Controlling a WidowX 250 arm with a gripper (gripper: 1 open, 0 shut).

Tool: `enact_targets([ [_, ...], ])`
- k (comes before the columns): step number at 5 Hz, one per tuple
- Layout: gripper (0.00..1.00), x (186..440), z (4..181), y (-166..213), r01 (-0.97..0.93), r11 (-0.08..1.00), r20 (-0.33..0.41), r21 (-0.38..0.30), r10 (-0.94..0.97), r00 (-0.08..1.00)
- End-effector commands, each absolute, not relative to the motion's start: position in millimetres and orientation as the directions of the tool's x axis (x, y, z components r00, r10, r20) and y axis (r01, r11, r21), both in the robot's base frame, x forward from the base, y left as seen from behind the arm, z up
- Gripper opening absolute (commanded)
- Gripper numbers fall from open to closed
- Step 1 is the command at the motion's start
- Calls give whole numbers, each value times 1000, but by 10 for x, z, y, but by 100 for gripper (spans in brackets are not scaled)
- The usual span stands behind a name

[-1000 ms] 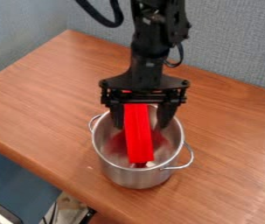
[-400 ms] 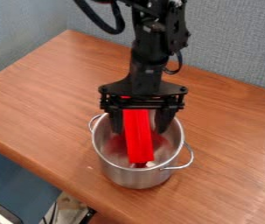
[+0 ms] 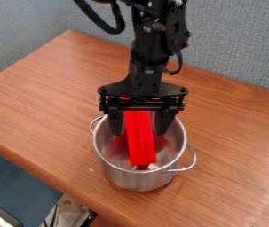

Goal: Move the red object from the metal pot to the table

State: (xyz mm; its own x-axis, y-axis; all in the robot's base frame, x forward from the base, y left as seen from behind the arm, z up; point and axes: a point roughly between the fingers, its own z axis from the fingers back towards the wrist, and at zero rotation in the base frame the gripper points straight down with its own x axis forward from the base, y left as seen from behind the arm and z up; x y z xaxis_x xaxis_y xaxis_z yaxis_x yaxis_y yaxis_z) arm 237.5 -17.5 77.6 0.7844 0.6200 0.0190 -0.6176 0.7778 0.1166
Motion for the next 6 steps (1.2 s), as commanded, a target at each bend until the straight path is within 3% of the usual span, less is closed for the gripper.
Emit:
enact_targets([
  [1, 100, 2416, 823, -132, -645, 757, 34, 107, 646, 763],
  [6, 100, 2417, 942, -131, -665, 741, 24, 93, 666, 746],
])
